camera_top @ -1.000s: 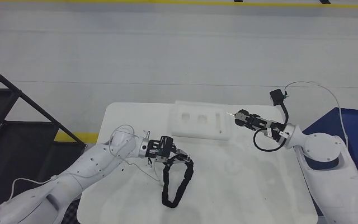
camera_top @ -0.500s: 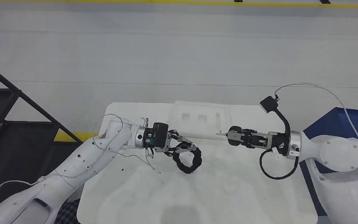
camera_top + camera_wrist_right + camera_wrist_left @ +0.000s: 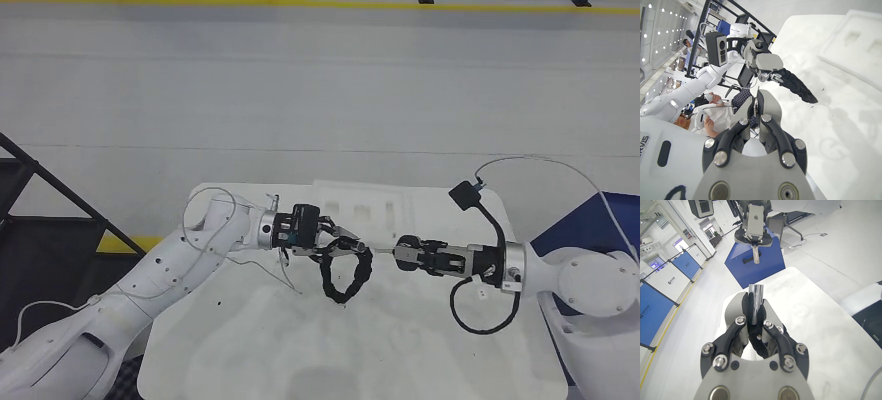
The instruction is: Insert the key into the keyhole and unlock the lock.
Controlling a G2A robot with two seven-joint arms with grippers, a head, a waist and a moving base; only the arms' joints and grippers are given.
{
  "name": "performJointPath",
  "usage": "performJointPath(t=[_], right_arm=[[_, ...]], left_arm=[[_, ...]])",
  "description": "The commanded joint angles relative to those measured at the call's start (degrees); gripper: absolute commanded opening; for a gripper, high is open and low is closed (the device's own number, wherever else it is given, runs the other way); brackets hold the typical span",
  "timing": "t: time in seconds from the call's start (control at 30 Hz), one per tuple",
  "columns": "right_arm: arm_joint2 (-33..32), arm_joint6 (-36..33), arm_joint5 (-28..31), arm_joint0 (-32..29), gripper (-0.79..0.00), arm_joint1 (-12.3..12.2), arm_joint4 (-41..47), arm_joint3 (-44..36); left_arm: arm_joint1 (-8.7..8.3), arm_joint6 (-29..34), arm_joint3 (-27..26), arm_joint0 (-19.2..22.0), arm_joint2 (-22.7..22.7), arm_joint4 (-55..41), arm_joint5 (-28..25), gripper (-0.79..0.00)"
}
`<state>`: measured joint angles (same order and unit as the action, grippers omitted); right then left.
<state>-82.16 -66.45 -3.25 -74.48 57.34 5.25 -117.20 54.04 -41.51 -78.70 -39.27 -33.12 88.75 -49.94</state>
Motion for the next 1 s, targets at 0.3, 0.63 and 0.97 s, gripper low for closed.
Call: performJointPath(t=[0.3,0.63,0.97], right_arm=[[0.17,0.31,-0.18,0.07,-0.785,-0.01,-0.17,0.09],[0.17,0.31,-0.18,0.07,-0.785,-0.01,-0.17,0.09],[0.41,-0.21,-5.38,-0.98,-0.785,-0.98,-12.28,-7.48]], left_arm=[[1.17,-0.84,1.91,1.15,1.22,0.48,0.83,-0.785],[1.17,-0.84,1.91,1.15,1.22,0.48,0.83,-0.785],[2.6,1.64,2.59,0.34,1.89,1.4,3.8,-0.785]])
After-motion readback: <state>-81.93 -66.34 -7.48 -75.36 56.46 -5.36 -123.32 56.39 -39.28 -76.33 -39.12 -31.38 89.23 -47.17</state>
